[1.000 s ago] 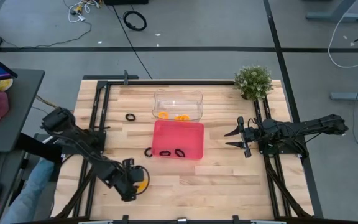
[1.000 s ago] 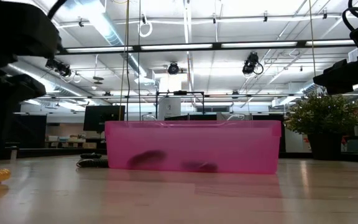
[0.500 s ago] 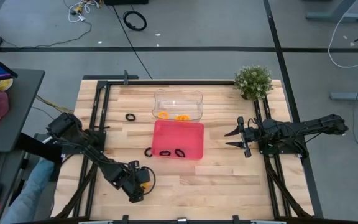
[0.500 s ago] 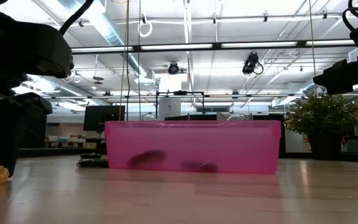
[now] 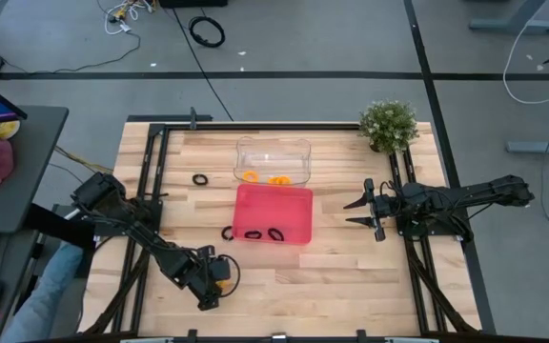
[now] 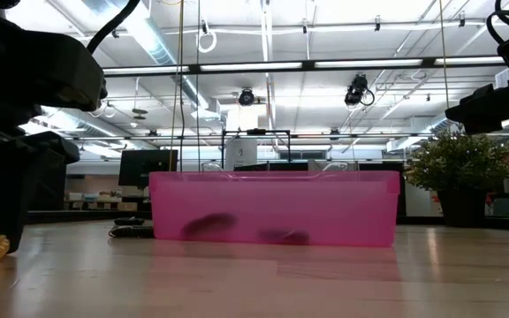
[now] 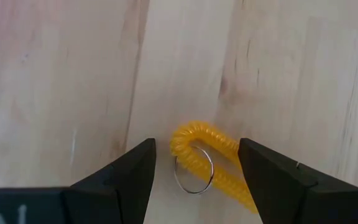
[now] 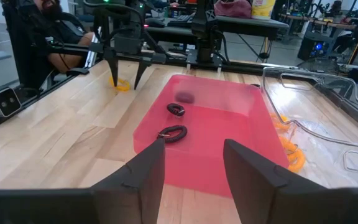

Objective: Sort spring keychains
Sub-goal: Put the orange spring keychain into the transparent bin

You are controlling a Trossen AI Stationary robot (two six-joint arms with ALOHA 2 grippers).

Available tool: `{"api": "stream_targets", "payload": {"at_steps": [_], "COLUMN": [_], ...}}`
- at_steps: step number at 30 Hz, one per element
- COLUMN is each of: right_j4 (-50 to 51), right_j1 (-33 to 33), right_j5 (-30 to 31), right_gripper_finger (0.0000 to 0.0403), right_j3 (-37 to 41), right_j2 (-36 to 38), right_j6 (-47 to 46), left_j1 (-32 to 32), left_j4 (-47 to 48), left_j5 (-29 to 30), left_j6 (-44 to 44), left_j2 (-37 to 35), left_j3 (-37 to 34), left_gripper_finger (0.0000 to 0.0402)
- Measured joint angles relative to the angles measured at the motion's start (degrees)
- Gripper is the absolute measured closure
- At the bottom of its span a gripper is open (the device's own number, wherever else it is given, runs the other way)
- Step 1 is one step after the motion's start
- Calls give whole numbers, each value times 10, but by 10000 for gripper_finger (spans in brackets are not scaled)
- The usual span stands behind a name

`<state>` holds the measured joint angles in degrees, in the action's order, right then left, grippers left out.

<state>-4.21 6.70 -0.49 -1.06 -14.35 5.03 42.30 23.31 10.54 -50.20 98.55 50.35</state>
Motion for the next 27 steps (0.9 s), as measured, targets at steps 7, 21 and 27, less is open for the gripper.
{"api": "stream_targets", "payload": {"at_steps": [7,21,27], "right_j4": [0,0,0], "right_j1": [0,0,0], "right_j5": [0,0,0], "right_gripper_finger": [237,237,237], "right_j3": [0,0,0], "right_j2": [0,0,0], "right_j6": [0,0,0], "left_j1": [-8,-35,-41], "left_j4": [2,-3,5], "left_j5": [-9,-46,-36], "left_j6": [36,91,154], "left_j2": [0,1,3], "left_j3": [0,-1,23], "left_gripper_finger": [205,370,384]}}
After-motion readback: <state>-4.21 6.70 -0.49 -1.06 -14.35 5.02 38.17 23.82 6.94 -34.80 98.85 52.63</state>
